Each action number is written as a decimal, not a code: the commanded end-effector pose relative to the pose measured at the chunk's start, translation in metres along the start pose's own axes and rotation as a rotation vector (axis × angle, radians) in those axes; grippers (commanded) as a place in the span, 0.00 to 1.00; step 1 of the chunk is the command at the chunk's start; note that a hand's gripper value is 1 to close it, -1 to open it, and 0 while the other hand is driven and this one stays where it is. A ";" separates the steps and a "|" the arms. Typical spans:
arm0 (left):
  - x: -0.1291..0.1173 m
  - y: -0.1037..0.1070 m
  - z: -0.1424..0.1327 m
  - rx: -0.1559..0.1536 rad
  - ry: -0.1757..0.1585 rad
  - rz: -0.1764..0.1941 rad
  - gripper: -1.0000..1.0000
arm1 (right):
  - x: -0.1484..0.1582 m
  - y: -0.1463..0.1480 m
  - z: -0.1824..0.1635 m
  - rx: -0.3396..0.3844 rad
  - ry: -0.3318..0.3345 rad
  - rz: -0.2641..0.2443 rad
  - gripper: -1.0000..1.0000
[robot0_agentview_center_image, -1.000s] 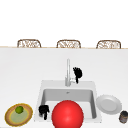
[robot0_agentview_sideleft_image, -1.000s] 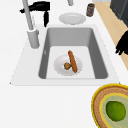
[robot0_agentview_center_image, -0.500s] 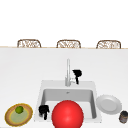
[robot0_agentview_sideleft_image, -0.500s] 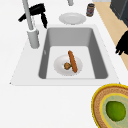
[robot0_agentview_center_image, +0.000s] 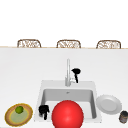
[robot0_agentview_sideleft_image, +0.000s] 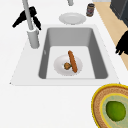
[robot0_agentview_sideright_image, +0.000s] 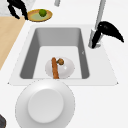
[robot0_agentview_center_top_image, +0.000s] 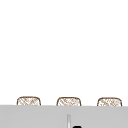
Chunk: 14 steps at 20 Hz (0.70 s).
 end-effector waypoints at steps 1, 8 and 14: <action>0.000 0.000 0.000 0.000 0.000 0.000 0.50 | 0.000 -0.002 -0.012 0.085 0.049 0.101 0.00; 0.000 0.000 0.000 0.000 0.000 0.000 0.50 | 0.001 -0.007 -0.029 0.327 0.077 0.117 0.00; 0.000 0.000 0.000 0.000 0.000 0.000 0.50 | -0.021 0.012 -0.022 0.412 0.019 0.049 1.00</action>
